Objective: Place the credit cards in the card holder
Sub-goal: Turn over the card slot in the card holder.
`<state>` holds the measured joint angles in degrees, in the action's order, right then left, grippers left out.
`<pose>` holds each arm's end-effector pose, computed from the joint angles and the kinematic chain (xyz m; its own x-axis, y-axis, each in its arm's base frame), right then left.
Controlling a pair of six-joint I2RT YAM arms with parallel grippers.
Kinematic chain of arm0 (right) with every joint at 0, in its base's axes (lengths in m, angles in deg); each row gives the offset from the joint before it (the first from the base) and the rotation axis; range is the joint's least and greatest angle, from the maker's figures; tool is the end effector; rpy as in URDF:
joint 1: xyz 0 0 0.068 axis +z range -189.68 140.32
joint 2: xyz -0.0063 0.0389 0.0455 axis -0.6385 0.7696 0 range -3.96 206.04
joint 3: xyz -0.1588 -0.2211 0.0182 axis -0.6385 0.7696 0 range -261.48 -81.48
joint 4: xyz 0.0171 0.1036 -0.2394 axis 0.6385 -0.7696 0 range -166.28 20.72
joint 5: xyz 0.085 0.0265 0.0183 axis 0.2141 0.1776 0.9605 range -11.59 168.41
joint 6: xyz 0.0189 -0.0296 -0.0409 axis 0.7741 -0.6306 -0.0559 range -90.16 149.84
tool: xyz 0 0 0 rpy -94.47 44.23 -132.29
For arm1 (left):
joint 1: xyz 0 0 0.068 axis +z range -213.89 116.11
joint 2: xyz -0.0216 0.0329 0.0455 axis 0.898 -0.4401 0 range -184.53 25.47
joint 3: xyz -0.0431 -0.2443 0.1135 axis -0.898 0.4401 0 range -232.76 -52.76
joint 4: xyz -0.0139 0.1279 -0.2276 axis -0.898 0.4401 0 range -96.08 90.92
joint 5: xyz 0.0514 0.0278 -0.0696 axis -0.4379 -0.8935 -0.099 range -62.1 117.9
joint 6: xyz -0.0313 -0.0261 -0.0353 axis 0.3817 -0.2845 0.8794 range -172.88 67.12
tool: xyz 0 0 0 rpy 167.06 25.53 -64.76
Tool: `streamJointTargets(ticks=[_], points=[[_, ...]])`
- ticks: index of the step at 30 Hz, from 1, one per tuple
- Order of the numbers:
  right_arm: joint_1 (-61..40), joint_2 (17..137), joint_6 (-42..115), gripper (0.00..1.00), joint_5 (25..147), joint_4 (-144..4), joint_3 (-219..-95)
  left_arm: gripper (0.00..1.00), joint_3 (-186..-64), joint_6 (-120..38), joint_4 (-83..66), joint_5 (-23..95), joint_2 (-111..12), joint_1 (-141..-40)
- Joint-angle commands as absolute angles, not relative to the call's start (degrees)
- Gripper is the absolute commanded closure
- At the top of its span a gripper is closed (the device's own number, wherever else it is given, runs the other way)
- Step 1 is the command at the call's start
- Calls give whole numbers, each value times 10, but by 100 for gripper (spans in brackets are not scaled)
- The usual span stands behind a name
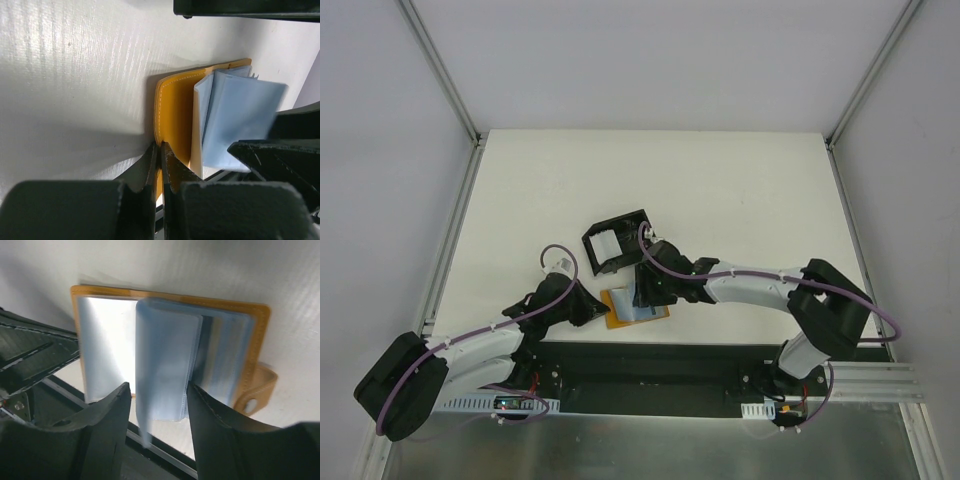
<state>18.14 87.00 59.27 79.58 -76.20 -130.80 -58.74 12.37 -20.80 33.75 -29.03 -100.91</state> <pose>0.1696 0.2712 0.1774 -0.7670 -0.2966 -0.5690 -0.5472 0.7654 0.3386 0.1293 -0.1022 0.1237 -0.7914 -0.5347 -0.2963 -0.1244 0.6154 -0.7783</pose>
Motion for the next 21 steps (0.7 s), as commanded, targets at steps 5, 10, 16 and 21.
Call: streamJointTargets(ticks=[5, 10, 16, 21], points=[[207, 906, 584, 50, 834, -759, -1375, 100, -574, 100, -143, 321, -305, -1005], [210, 925, 581, 49, 893, -721, -1403, 100, -572, 103, -148, 319, -310, -1005], [218, 927, 582, 48, 963, -667, -1415, 100, -567, 108, -159, 326, -324, -999], [212, 877, 559, 47, 960, -666, -1415, 100, -557, 110, -164, 329, -314, -993]])
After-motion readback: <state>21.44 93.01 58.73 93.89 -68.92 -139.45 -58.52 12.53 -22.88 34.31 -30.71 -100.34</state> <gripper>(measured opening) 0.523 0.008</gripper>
